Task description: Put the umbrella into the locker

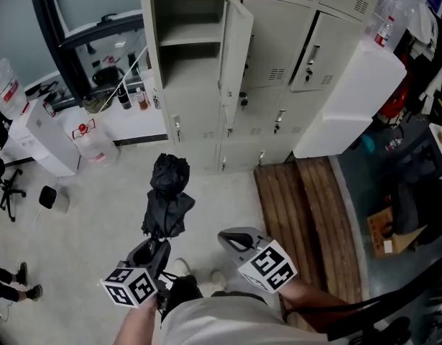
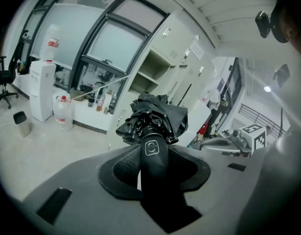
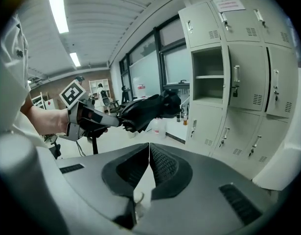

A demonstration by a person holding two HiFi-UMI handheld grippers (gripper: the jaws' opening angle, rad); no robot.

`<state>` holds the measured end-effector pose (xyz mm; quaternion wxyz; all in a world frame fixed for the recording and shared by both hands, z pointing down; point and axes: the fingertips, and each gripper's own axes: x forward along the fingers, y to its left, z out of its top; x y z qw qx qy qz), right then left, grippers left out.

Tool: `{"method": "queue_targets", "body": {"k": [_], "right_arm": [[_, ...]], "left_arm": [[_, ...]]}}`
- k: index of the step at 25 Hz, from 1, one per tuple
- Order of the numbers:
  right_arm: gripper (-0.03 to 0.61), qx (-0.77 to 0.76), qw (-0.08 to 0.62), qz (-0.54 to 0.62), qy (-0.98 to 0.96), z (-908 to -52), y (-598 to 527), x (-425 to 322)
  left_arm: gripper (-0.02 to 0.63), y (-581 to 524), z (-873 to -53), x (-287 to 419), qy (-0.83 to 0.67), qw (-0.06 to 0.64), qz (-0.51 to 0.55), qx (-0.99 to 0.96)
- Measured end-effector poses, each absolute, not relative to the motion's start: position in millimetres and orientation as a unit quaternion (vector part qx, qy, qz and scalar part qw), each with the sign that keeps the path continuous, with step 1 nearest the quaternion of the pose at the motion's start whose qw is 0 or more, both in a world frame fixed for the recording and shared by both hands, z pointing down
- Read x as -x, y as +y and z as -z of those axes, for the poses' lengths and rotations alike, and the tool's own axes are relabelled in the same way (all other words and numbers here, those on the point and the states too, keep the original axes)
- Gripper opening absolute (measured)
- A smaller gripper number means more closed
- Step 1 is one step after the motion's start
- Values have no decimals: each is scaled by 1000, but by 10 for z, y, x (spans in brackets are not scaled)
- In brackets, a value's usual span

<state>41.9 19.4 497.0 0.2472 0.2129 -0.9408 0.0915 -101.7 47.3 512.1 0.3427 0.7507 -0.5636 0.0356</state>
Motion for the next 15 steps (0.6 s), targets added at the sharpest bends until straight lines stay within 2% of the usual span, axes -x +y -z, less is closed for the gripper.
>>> {"method": "queue_targets", "body": {"k": [6,15], "right_arm": [[17,-246,257,-101,-929,-4965,-342,-211],[17,-299,242,-125,-914,-4708,-1218,512]], "left_arm": [[164,-466,-5115,1217,-539,338,-38,-770],[164,-1972,-4887,1758,-508,331,-56,-793]]}}
